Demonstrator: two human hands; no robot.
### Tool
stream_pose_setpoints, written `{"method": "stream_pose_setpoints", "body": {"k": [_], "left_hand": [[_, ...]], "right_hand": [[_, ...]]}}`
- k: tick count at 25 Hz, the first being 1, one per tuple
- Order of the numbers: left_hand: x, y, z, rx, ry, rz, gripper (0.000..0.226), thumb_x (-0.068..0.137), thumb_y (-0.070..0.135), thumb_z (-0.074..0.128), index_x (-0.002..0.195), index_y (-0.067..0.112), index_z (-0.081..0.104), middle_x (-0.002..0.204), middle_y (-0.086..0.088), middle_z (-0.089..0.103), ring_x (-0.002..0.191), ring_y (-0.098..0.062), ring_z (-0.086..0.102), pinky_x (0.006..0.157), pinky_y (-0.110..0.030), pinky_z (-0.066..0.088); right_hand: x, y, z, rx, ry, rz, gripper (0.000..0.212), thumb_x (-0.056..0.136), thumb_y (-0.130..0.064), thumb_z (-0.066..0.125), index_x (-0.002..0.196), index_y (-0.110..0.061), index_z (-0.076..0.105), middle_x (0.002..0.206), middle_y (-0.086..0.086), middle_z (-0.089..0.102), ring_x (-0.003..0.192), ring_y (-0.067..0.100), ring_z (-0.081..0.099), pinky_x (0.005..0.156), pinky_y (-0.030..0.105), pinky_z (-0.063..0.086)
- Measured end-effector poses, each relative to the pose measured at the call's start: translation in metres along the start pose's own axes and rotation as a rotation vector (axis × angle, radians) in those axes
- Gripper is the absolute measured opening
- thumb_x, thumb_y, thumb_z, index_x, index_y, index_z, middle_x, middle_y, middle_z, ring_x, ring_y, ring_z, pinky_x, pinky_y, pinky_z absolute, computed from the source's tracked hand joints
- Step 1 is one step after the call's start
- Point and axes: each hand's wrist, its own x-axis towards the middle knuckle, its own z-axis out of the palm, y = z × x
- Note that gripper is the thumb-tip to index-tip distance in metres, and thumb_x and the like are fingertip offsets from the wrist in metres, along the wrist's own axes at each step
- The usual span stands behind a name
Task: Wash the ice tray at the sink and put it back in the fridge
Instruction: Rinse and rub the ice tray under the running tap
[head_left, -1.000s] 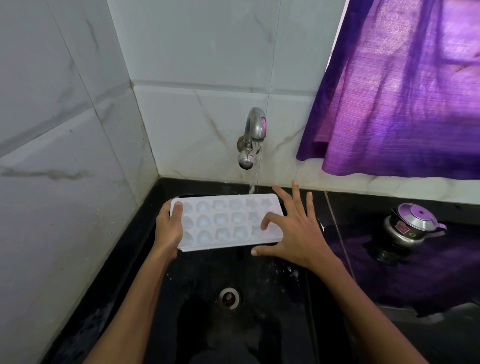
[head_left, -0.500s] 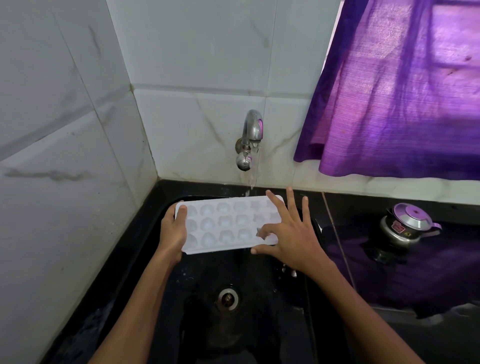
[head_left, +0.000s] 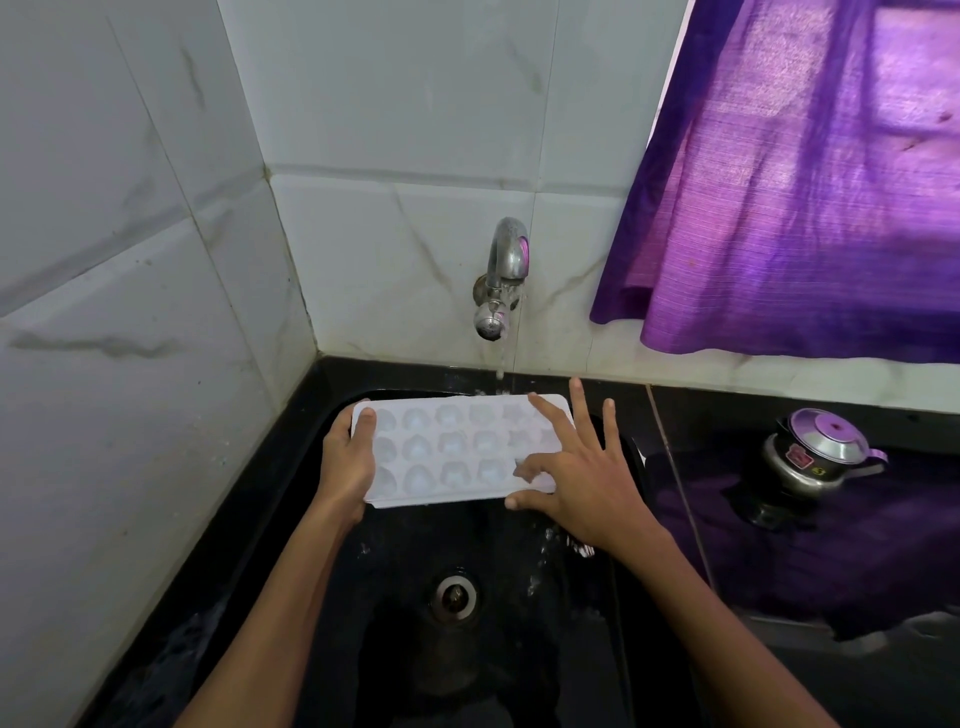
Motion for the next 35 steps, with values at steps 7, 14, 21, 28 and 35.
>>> {"method": "stream_pose_setpoints", "body": {"k": [7,14,21,28,35], "left_hand": [[-0.003,-0.001,0.005,-0.035,-0.004,-0.006,0.029,0.1,0.026,0.037,0.122,0.014,0.052,0.1,-0.002,0.058,0.081,-0.013,0.057,0.066,-0.03,0.048],[0.005,0.009,0.012,-0.038,0.006,0.027,0.025,0.1,0.026,0.037,0.119,0.019,0.053,0.098,0.0,0.059,0.081,-0.01,0.057,0.062,-0.026,0.047],[0.002,-0.002,0.02,-0.029,-0.021,-0.024,0.029,0.1,0.028,0.037,0.124,0.019,0.051,0.1,0.001,0.057,0.081,-0.009,0.057,0.062,-0.026,0.047],[-0.004,-0.005,0.023,-0.01,-0.07,0.002,0.024,0.1,0.027,0.037,0.12,0.024,0.05,0.097,0.005,0.058,0.084,-0.011,0.058,0.062,-0.025,0.048],[-0.006,-0.006,0.02,-0.009,-0.059,-0.013,0.031,0.1,0.027,0.038,0.127,0.019,0.049,0.106,-0.001,0.057,0.084,-0.01,0.057,0.062,-0.026,0.048]], "right_hand": [[-0.004,0.005,-0.004,0.142,-0.012,0.077,0.062,0.056,-0.087,0.04,0.085,-0.038,0.063,0.158,-0.008,0.011,0.141,0.017,-0.028,0.111,0.048,-0.023],[0.02,-0.001,-0.009,0.332,0.03,0.179,0.058,0.062,-0.085,0.044,0.088,-0.033,0.046,0.154,-0.008,0.019,0.145,0.012,-0.016,0.115,0.052,-0.012],[0.045,-0.008,0.001,0.063,-0.062,0.109,0.086,0.059,-0.089,0.021,0.125,-0.043,0.051,0.16,-0.005,0.002,0.142,0.023,-0.028,0.11,0.058,-0.018],[0.044,-0.004,0.012,-0.067,0.127,0.077,0.081,0.065,-0.092,0.013,0.093,-0.04,0.069,0.158,0.003,0.02,0.143,0.026,-0.02,0.109,0.06,-0.017],[0.044,-0.002,0.003,-0.111,0.065,0.038,0.088,0.061,-0.093,0.004,0.096,-0.045,0.068,0.16,0.0,0.012,0.14,0.028,-0.027,0.106,0.062,-0.021]]}}
